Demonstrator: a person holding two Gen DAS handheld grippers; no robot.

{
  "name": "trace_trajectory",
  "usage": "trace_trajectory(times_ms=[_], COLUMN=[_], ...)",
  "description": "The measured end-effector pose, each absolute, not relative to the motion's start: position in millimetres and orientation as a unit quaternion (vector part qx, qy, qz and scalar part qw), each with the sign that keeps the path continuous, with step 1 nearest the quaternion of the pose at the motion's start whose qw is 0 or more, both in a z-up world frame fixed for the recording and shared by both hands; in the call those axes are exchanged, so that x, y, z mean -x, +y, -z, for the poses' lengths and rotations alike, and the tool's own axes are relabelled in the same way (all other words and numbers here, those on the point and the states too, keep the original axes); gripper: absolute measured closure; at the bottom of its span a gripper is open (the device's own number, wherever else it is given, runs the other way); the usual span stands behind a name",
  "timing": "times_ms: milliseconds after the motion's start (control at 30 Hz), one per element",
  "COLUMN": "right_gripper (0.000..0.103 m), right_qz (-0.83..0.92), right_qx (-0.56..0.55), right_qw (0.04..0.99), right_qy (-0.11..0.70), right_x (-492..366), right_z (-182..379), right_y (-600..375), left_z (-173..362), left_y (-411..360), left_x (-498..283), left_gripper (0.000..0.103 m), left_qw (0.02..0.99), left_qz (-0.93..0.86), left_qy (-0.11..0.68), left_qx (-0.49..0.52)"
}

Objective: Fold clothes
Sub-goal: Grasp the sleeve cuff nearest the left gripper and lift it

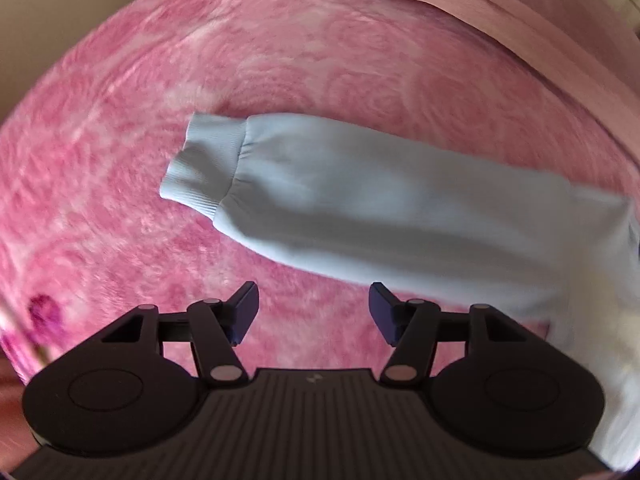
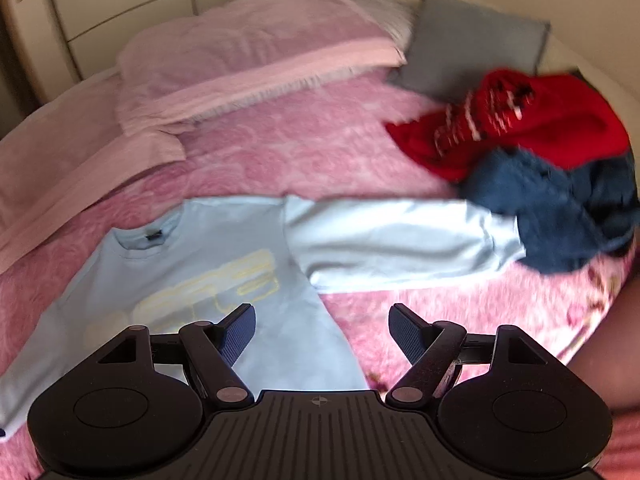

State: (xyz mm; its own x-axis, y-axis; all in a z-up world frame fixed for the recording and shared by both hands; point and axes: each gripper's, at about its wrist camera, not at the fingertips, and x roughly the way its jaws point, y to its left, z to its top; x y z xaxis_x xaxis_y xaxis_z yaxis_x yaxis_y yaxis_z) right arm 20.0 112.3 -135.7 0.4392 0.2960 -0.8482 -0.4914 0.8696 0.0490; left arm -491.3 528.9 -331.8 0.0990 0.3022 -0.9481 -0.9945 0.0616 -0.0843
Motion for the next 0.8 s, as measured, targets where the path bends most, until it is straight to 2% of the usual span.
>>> trace_trajectory(times_ms=[367,533,600,633,667,800], right_gripper=[0.026,0.026,0.026,0.026,0.026,0.026], right_qz=[-0.254,-0.265,-0.27,-0.271,-0.27,-0.258], right_qx=[0.115,0.121,0.123,0.124,0.125,0.131], right_qw=[0.779,0.77,0.769,0.77,0.772,0.774], right_qy=[0.561,0.568,0.566,0.564,0.562,0.564], right_x=[5,1,-5,-8,-11,-28], right_z=[247,279,288,293,297,309], right_y=[161,178,180,179,177,163], left_z=[370,381,381,380,378,347], left_y=[561,561,561,561,561,553], left_x=[556,561,557,555,552,508], left_gripper=[0.048,0.051,0.07,0.085,0.095,0.097], left_qw=[0.546,0.552,0.563,0.569,0.575,0.636], left_qz=[-0.579,-0.591,-0.601,-0.606,-0.609,-0.591], left_qy=[0.237,0.202,0.206,0.211,0.215,0.215], left_qx=[0.557,0.553,0.528,0.514,0.502,0.447])
